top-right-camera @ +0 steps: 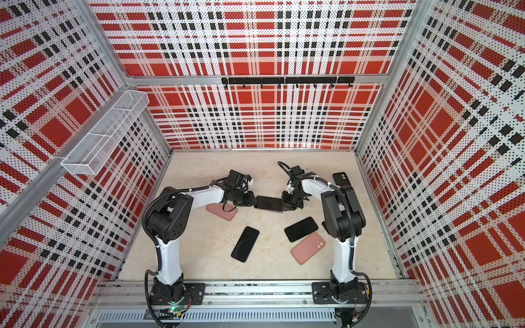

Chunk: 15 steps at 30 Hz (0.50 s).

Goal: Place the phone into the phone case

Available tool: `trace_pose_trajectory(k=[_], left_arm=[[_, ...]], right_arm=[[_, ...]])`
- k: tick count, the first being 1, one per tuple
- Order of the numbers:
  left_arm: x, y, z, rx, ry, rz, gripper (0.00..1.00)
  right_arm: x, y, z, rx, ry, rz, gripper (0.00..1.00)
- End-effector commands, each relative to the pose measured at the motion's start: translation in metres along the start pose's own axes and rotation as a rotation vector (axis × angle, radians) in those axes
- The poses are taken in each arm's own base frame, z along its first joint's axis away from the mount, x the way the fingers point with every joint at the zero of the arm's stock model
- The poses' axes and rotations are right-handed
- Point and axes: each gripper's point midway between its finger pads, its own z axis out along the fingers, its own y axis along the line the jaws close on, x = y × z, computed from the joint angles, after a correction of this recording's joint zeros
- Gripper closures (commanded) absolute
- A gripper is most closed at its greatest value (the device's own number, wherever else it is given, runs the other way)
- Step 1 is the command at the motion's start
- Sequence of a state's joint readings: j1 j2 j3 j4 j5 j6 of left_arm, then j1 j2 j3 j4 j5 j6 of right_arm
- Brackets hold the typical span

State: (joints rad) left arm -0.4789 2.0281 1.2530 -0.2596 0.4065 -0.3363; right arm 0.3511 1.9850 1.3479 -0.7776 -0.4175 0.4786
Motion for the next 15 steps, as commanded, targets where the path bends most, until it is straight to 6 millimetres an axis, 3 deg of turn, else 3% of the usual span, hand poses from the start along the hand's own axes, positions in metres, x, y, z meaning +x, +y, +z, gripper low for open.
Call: trace_pose_trajectory(k=[1, 15], left_arm=[[0.055, 0.006, 0.027, -0.036, 0.175, -0.018, 0.80], [0.056, 0.006, 0.028, -0.038, 0.177, -0.017, 0.80]], right_arm=[[0.055, -0.030, 0.053, 0.138, 0.190, 0.040, 0.92], [0.083, -0.059, 0.092, 0.276, 0.262, 0.062, 0.92]])
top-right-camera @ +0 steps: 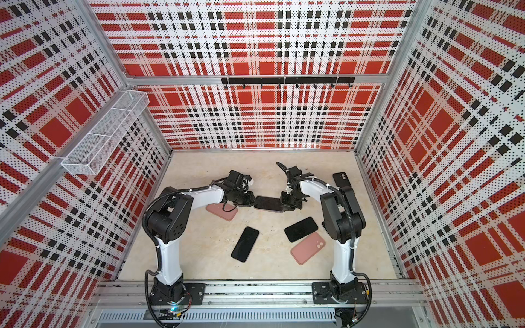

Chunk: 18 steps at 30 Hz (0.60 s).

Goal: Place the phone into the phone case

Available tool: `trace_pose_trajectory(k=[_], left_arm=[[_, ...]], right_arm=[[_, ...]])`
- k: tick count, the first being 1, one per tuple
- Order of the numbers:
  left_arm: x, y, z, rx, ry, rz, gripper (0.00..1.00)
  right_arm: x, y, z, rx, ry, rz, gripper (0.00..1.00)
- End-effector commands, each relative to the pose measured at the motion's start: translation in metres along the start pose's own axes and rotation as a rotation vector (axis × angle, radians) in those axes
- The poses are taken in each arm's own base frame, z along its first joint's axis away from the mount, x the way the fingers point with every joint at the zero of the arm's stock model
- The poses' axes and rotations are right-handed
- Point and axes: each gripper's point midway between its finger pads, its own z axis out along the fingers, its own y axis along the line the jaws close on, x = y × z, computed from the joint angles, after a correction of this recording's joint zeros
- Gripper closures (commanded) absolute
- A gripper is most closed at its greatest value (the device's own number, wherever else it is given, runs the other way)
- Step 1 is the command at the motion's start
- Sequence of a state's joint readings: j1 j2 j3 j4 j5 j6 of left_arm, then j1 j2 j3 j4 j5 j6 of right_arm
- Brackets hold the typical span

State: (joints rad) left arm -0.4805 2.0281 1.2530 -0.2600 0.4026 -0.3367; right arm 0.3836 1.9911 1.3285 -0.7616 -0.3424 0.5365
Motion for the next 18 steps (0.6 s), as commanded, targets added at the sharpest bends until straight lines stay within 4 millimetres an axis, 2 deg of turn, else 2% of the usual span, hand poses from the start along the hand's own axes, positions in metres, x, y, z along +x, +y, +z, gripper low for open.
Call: trace_pose_trajectory(k=[1, 18], left_arm=[[0.056, 0.005, 0.028, -0.033, 0.178, -0.017, 0.80], [0.057, 0.005, 0.029, -0.026, 0.183, -0.021, 0.81]], right_arm=[[0.080, -0.052, 0.087, 0.218, 0.280, 0.019, 0.93], [0.125, -0.098, 0.134, 0.407, 0.386, 0.058, 0.93]])
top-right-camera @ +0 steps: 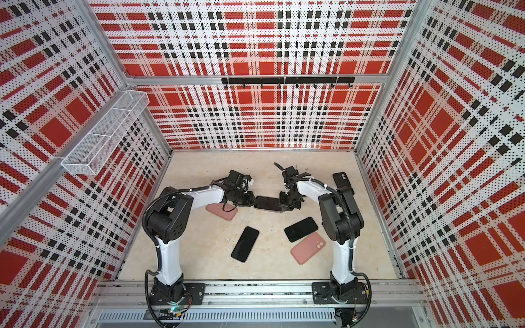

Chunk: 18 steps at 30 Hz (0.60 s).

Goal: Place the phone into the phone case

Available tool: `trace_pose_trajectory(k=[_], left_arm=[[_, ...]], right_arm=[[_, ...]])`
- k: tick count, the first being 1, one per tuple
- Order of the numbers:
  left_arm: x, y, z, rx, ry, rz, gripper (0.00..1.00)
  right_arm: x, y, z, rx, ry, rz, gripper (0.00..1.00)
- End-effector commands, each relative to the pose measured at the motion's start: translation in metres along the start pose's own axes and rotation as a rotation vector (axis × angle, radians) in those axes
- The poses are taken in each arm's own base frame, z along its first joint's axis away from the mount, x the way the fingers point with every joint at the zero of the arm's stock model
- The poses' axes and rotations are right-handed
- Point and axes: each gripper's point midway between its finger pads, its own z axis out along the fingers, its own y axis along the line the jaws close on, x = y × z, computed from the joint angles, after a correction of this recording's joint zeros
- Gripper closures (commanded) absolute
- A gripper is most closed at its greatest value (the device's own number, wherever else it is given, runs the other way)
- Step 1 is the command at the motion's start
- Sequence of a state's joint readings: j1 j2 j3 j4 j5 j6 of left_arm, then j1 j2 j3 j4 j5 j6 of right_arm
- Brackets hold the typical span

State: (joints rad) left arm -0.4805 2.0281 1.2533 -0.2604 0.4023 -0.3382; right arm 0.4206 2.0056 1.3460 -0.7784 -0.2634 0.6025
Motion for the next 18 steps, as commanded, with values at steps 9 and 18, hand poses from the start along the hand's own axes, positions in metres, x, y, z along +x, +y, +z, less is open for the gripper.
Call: trace_pose_trajectory(k=[9, 18], left_arm=[[0.056, 0.003, 0.028, -0.019, 0.180, -0.019, 0.81], [0.053, 0.000, 0.025, -0.011, 0.172, -0.016, 0.81]], right_arm=[[0.137, -0.111, 0.153, 0.402, 0.431, 0.025, 0.93], [0.122, -0.092, 0.145, 0.348, 0.380, 0.008, 0.93]])
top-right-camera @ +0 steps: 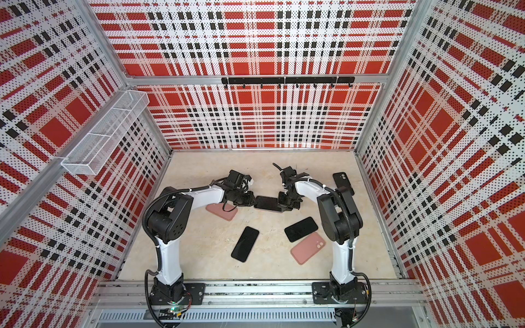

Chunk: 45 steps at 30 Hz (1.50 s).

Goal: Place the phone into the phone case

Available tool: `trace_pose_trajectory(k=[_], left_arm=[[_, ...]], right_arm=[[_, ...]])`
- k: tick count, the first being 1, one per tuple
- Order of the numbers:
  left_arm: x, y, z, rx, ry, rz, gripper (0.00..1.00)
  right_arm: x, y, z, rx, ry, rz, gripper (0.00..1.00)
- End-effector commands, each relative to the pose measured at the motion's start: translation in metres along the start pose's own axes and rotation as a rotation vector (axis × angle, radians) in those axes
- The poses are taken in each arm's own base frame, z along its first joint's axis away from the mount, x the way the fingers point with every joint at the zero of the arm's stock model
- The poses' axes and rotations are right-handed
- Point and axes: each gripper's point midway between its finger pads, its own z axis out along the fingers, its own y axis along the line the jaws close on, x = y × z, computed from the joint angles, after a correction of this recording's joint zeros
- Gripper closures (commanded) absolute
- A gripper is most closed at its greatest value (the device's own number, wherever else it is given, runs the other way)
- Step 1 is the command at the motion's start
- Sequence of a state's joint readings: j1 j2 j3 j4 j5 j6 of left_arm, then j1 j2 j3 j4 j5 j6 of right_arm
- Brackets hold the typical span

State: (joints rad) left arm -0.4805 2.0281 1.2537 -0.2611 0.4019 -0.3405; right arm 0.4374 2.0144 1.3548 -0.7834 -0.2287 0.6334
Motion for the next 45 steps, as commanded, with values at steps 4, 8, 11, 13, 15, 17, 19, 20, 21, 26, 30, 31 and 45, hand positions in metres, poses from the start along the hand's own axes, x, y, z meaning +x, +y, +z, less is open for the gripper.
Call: trace_pose_trajectory(k=[4, 8, 11, 13, 15, 17, 19, 20, 21, 26, 30, 31, 45], left_arm=[[0.047, 0.002, 0.021, -0.023, 0.152, -0.011, 0.81], [0.042, 0.003, 0.017, -0.041, 0.134, -0.005, 0.81], [0.040, 0.006, 0.015, -0.057, 0.128, 0.001, 0.81], [0.037, 0.007, 0.014, -0.060, 0.120, 0.001, 0.81], [0.036, 0.009, 0.012, -0.077, 0.114, 0.003, 0.81], [0.034, 0.012, 0.010, -0.091, 0.109, 0.006, 0.81], [0.032, 0.013, 0.009, -0.092, 0.101, 0.004, 0.81], [0.031, 0.013, 0.008, -0.092, 0.100, 0.004, 0.81], [0.031, 0.013, 0.007, -0.090, 0.098, 0.004, 0.81], [0.035, 0.011, 0.010, -0.079, 0.113, 0.003, 0.81], [0.036, 0.010, 0.011, -0.079, 0.116, 0.007, 0.81], [0.036, 0.011, 0.012, -0.079, 0.117, 0.006, 0.81], [0.036, 0.007, 0.011, -0.063, 0.117, 0.010, 0.81]], right_arm=[[0.100, -0.068, 0.122, 0.273, 0.314, -0.031, 0.93], [0.087, -0.058, 0.102, 0.269, 0.269, -0.051, 0.92], [0.070, -0.045, 0.078, 0.225, 0.214, -0.063, 0.88], [0.046, -0.035, 0.049, 0.213, 0.141, -0.086, 0.85], [0.025, -0.025, 0.017, 0.187, 0.063, -0.092, 0.82], [0.010, -0.011, -0.012, 0.116, -0.006, -0.094, 0.80], [0.001, 0.005, -0.036, 0.025, -0.062, -0.095, 0.78], [-0.001, 0.009, -0.042, -0.001, -0.075, -0.097, 0.78], [-0.003, 0.013, -0.048, -0.026, -0.086, -0.097, 0.77], [-0.005, 0.010, -0.045, -0.050, -0.088, -0.075, 0.78], [-0.009, 0.014, -0.035, -0.081, -0.079, -0.074, 0.78], [-0.010, 0.013, -0.033, -0.072, -0.077, -0.078, 0.78], [-0.006, -0.013, 0.002, -0.001, 0.003, -0.064, 0.87]])
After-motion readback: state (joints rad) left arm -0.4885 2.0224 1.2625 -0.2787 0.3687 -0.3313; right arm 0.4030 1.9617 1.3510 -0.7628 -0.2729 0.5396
